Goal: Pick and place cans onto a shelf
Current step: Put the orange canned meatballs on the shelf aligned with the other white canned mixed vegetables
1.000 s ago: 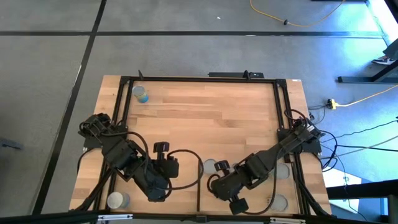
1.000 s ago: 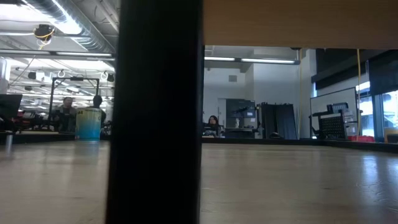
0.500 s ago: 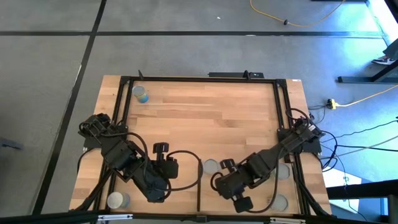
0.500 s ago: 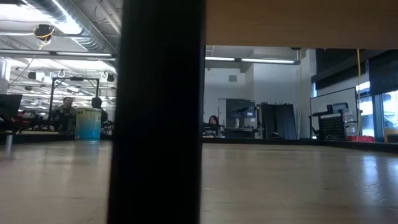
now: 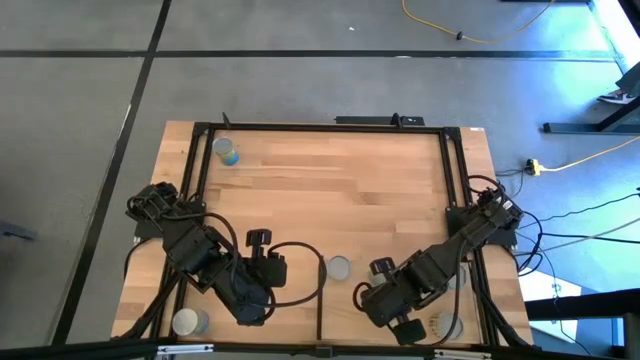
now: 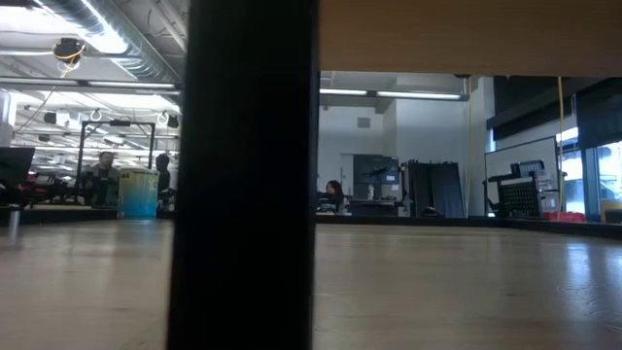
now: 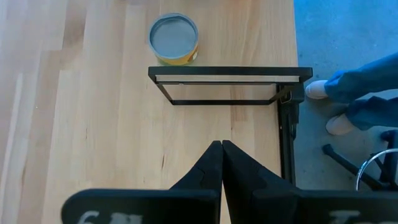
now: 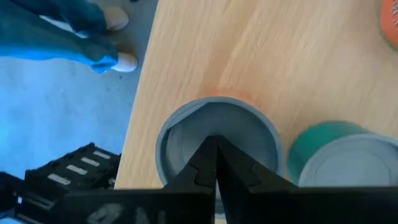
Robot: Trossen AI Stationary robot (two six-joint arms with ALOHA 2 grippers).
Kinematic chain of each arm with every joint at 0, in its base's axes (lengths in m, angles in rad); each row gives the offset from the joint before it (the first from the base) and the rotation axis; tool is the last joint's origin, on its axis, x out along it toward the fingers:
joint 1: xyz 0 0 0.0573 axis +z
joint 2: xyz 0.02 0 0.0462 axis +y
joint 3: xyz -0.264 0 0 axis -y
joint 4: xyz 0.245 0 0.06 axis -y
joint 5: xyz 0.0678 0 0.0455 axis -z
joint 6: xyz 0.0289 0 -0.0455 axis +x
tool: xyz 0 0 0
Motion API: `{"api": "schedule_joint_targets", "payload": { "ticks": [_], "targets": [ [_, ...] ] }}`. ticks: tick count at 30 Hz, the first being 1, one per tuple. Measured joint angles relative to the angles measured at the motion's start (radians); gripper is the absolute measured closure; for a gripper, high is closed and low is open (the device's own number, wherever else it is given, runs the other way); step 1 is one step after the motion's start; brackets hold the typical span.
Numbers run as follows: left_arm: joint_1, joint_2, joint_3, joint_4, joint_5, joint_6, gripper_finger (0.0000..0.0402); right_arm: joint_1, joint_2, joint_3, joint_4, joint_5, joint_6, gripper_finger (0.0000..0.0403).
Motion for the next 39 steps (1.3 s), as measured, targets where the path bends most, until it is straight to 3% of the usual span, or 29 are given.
{"api": "schedule_joint_targets", "payload": {
  "ticks": [29,39],
  "targets": [
    [0.0,0.0,0.0,-0.001,0.0,0.0,0.0401,0.068,-0.003,0.0,-0.091,-0.129,0.02,0.0393],
    [0.0,0.0,0.0,-0.001,0.0,0.0,0.0402,0.075,-0.003,0.0,-0.088,-0.128,-0.003,0.0393]
  ]
}}
